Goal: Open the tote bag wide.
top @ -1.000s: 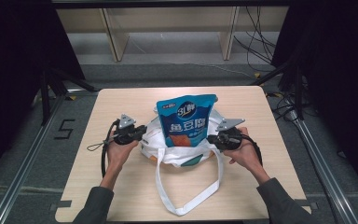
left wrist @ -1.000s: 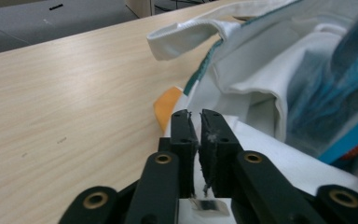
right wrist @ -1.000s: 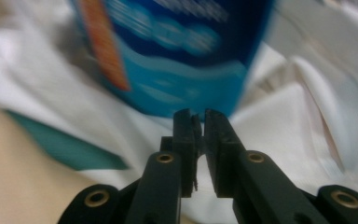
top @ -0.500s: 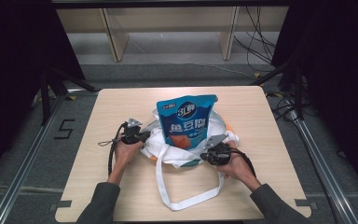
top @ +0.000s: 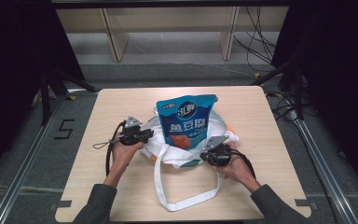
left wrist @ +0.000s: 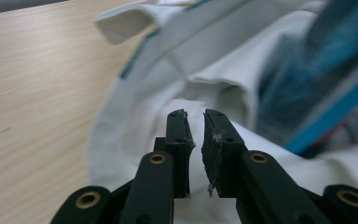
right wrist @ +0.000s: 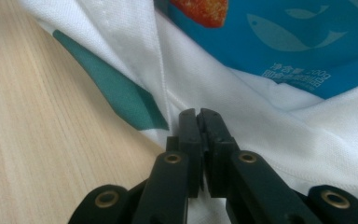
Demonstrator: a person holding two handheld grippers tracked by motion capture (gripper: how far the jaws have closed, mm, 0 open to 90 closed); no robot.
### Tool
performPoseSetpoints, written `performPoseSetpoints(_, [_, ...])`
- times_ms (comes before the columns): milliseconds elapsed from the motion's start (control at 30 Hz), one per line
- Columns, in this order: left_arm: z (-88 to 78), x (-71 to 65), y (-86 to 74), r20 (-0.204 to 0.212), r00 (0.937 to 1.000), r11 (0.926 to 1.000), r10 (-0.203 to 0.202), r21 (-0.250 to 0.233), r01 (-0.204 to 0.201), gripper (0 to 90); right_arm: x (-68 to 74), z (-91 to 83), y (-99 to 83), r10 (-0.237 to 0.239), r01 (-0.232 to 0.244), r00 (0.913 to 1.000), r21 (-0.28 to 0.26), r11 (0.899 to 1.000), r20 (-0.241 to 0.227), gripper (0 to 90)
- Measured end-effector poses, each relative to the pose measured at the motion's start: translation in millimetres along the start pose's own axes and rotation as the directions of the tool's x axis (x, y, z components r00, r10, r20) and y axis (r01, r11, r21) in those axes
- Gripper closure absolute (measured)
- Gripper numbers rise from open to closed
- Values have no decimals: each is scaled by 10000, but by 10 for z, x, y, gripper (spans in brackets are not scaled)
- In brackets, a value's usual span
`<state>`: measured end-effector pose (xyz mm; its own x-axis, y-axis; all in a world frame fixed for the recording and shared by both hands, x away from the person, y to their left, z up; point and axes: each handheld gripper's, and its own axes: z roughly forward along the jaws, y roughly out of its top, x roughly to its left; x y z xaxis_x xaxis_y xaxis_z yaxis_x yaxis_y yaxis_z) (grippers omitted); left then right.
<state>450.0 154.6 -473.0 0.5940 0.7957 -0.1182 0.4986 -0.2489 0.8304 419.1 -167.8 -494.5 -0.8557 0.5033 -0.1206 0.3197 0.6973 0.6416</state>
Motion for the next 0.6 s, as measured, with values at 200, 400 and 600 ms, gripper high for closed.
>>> performPoseSetpoints(200, [-105,-178,-177,1208,9919,9961,393,735,-485,840,20,13,-17,-41,42,10000,110,9999,-91,885])
performPoseSetpoints(400, [-15,-258,-413,1392,9875,9849,738,1451,-941,891,38,55,-15,-75,72,9999,244,9997,139,897])
performPoseSetpoints(600, [15,-368,-442,782,9763,9596,2020,1835,-2133,892,34,71,-9,-111,106,9997,229,9997,230,900])
